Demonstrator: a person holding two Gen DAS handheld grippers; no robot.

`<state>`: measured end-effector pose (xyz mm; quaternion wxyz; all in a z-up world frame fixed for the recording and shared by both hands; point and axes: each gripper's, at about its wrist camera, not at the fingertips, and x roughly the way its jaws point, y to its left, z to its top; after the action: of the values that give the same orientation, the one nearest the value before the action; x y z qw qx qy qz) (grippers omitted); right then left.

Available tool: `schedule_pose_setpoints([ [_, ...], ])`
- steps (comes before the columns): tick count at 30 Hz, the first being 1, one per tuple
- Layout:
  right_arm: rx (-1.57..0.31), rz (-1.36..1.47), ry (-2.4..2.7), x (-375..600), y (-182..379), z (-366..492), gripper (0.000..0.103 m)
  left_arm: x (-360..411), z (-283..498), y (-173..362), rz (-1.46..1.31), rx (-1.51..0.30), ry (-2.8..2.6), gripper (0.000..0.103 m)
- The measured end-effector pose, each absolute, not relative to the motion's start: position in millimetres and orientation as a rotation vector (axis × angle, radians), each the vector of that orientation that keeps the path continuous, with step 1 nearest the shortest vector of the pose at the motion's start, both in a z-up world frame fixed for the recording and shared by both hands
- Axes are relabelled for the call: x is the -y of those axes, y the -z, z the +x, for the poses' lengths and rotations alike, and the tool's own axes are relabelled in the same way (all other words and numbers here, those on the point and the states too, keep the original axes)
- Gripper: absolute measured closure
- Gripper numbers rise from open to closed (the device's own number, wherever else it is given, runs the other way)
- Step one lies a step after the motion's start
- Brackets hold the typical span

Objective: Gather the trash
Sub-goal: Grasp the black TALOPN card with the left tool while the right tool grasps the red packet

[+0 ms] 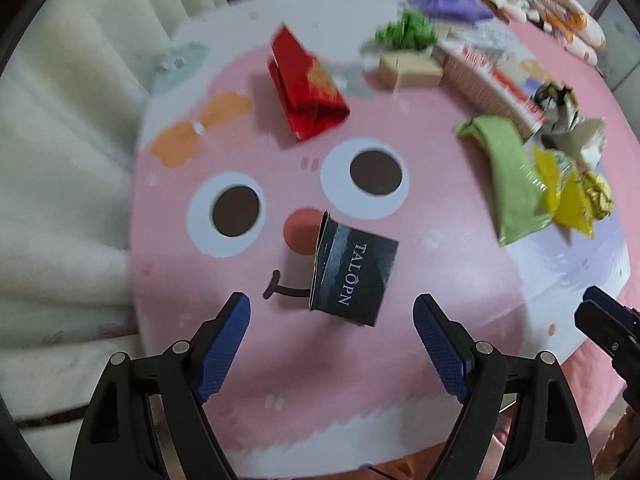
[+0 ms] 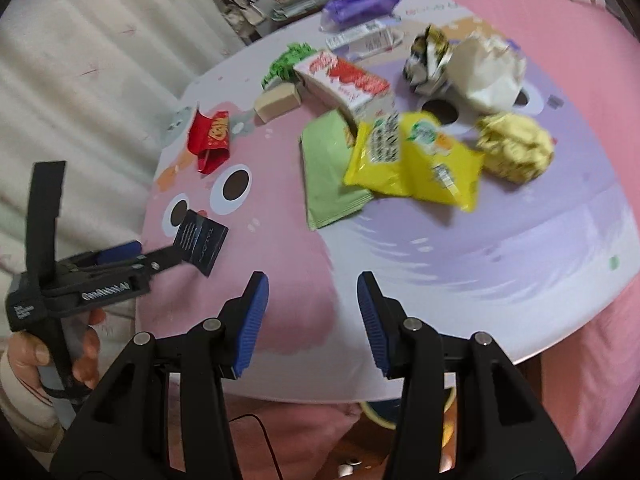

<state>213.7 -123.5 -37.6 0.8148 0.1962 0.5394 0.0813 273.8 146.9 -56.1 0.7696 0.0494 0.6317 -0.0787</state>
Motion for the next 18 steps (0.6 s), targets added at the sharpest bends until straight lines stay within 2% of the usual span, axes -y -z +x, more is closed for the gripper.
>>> schedule_pose_setpoints([
  [6, -1.189, 0.420, -0.156, 91.8, 54.3, 239.4, 0.060, -140.9, 289.6, 85.7, 0.143, -1.433, 0.266, 0.018],
  [8, -1.195, 0.422, -0.150, 84.6, 58.1, 246.2, 0.060, -136.7, 293.1, 92.1, 0.176, -1.439, 0.284, 0.023],
  [10, -1.202, 0.431, -0.144, 80.1, 61.3, 251.1, 0.060, -135.0, 296.9, 99.1, 0.195, -1.453, 0.302, 0.036],
  [12, -1.209, 0.439, -0.137, 77.8, 65.0, 255.5, 0.060, -134.5, 300.0, 100.7, 0.227, -1.437, 0.306, 0.040],
  [14, -1.215, 0.445, -0.135, 77.2, 67.0, 258.5, 0.060, -135.6, 301.6, 100.7, 0.243, -1.427, 0.307, 0.049],
  [15, -1.217, 0.447, -0.136, 76.4, 67.8, 260.2, 0.060, -137.5, 303.1, 100.3, 0.254, -1.417, 0.303, 0.059],
  [18, -1.223, 0.446, -0.137, 73.3, 68.8, 264.3, 0.060, -144.1, 308.1, 100.6, 0.245, -1.417, 0.316, 0.061],
])
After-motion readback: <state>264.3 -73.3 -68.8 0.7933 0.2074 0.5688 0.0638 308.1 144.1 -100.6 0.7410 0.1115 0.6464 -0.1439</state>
